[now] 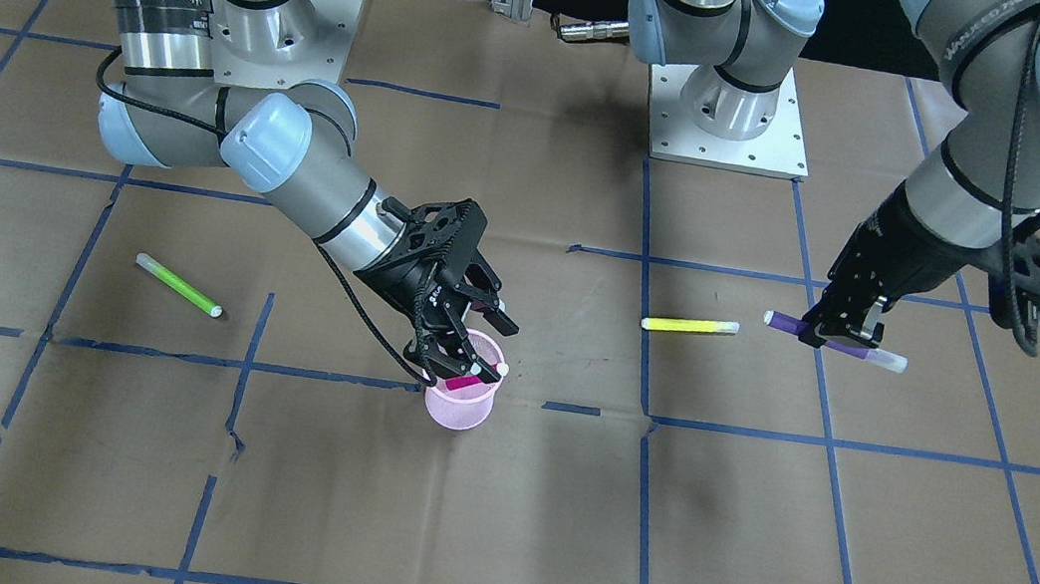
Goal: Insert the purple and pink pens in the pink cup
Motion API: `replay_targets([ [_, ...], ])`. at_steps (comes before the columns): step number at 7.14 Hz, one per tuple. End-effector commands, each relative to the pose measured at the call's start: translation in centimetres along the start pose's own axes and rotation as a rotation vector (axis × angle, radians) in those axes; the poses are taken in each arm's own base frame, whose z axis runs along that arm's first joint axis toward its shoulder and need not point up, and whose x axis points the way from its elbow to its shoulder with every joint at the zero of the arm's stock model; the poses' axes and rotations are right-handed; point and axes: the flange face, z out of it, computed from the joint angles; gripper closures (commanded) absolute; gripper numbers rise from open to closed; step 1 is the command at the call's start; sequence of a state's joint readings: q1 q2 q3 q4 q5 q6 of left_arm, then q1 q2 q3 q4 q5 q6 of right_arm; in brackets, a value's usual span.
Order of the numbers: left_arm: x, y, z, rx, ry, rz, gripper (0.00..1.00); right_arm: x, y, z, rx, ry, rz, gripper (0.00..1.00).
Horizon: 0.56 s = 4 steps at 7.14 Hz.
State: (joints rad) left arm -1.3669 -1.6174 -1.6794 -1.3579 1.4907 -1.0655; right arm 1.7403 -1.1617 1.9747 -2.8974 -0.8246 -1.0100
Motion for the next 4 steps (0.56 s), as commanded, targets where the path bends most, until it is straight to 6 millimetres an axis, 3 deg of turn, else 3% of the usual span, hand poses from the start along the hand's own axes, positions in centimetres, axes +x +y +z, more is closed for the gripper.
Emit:
replay_targets([
  [1, -0.1, 0.4, -3.9, 0.027, -0.039, 0.007, 1.00, 1.0, -0.6, -0.8, -0.053, -0.004, 0.075, 0.08],
  [3, 0.2, 0.1, -2.9, 0.020, -0.062, 0.007, 0.99, 4.4, -3.7, -4.1, -0.301, -0.029, 0.178, 0.02],
  [4, 0.4, 0.1, -2.5, 0.001, -0.058, 0.004, 0.99, 5.5, -4.0, -6.0, -0.428, -0.011, 0.208, 0.01],
])
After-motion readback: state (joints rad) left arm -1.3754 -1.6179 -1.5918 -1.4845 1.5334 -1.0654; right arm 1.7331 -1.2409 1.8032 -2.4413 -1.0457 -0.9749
